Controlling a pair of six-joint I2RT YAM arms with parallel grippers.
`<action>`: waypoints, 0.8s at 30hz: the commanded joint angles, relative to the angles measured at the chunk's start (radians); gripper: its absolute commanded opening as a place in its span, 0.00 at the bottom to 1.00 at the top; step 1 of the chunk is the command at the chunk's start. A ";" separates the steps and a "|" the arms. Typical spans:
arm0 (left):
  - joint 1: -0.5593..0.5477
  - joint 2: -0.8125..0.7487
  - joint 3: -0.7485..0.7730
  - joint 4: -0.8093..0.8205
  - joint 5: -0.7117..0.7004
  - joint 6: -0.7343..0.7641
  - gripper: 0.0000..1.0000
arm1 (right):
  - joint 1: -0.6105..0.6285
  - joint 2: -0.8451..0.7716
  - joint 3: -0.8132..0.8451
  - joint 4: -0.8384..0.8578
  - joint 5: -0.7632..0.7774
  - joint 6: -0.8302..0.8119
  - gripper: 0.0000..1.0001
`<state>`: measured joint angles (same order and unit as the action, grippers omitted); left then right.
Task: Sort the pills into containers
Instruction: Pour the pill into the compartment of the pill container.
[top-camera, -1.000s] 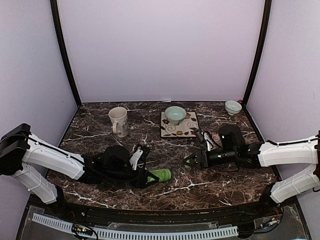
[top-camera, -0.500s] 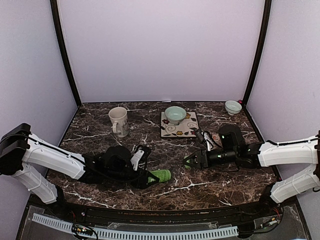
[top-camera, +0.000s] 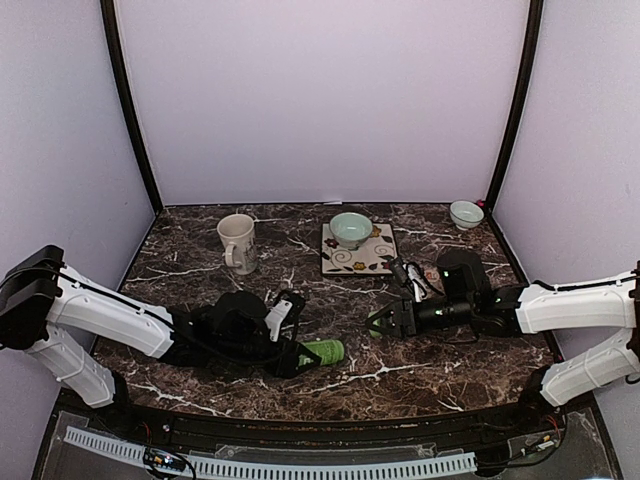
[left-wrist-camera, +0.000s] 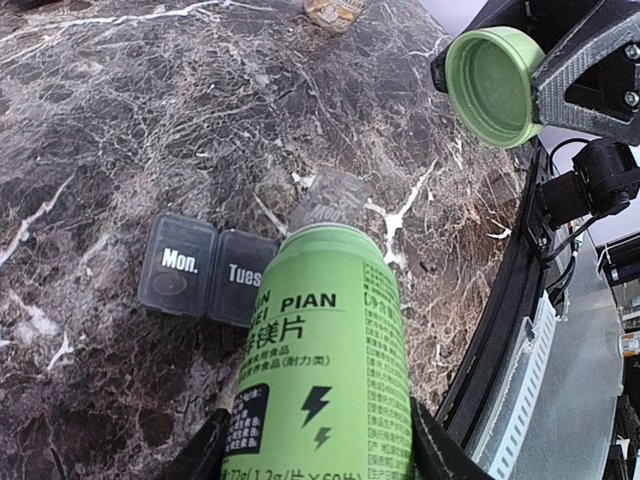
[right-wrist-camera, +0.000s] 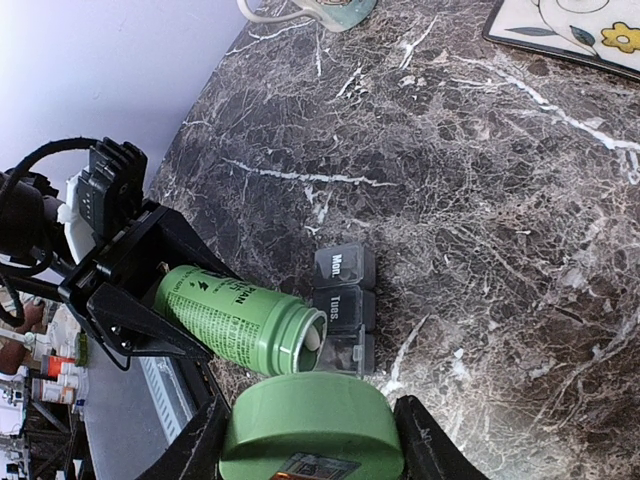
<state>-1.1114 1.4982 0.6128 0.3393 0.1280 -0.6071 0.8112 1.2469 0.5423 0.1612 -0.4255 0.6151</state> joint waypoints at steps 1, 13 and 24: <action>-0.008 0.000 0.033 -0.015 -0.011 0.023 0.00 | 0.009 -0.002 0.014 0.023 0.000 0.000 0.37; -0.014 -0.008 0.039 -0.041 -0.027 0.031 0.00 | 0.008 -0.003 0.013 0.027 -0.002 0.003 0.37; -0.019 -0.012 0.051 -0.064 -0.042 0.038 0.00 | 0.011 -0.006 0.009 0.026 0.000 0.006 0.37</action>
<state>-1.1252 1.4998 0.6346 0.2852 0.1032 -0.5861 0.8116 1.2469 0.5423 0.1612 -0.4255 0.6151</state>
